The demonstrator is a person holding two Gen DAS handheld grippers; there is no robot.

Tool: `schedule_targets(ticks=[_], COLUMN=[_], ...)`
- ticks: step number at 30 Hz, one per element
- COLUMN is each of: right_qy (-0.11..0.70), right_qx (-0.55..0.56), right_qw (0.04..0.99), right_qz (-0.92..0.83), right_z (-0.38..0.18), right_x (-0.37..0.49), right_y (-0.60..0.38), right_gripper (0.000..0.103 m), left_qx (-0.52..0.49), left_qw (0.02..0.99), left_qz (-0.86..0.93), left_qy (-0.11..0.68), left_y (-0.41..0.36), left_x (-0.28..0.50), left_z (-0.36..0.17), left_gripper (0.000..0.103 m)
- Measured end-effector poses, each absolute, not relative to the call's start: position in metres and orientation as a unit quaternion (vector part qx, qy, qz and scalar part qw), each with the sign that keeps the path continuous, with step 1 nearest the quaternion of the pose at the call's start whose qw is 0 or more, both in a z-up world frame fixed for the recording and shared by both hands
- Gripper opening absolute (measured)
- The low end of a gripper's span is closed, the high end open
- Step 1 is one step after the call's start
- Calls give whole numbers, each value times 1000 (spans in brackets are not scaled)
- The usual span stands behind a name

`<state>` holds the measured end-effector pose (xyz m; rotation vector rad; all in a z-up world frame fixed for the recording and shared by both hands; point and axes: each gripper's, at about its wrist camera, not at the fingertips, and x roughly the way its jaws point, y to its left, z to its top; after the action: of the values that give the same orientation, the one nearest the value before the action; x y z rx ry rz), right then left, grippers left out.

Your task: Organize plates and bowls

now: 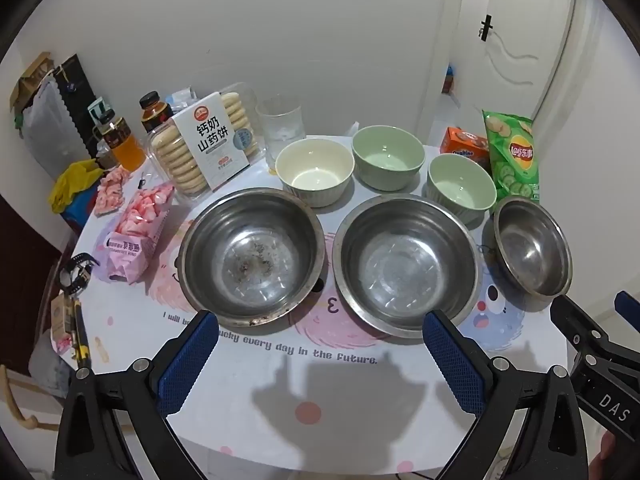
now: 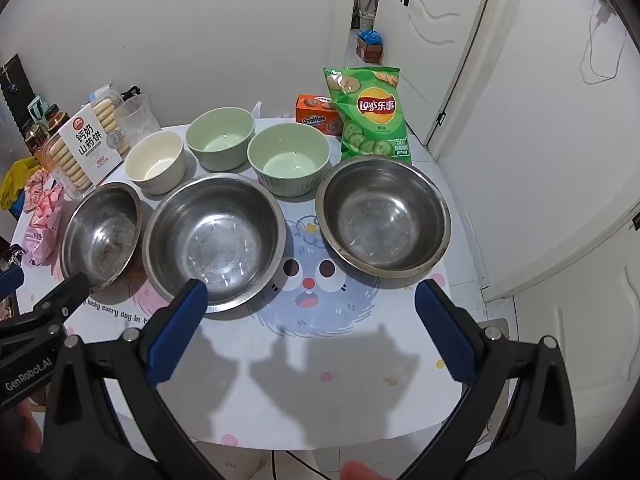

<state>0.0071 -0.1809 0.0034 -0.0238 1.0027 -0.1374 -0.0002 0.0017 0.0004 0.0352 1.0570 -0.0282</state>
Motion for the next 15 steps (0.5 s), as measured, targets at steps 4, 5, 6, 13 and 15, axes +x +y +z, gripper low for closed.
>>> schedule_targets(ticks=[4, 5, 6, 13, 15], right_qy=[485, 485, 485, 485, 485], right_qx=[-8, -8, -9, -9, -10], right_qw=[872, 872, 872, 872, 872], right_qz=[-63, -63, -63, -63, -64], right_z=[3, 3, 2, 1, 1], right_x=[9, 9, 9, 12, 13], right_y=[-181, -182, -181, -178, -178], right_gripper=[103, 103, 103, 103, 103], left_qx=[16, 17, 17, 16, 16], left_qw=[864, 864, 863, 863, 863], left_qz=[-13, -12, -11, -10, -9], left_qy=[503, 503, 505, 505, 505], left_y=[7, 5, 4, 2, 2], left_x=[0, -2, 0, 1, 1], left_z=[-5, -3, -2, -3, -3], left_gripper=[103, 103, 103, 103, 103])
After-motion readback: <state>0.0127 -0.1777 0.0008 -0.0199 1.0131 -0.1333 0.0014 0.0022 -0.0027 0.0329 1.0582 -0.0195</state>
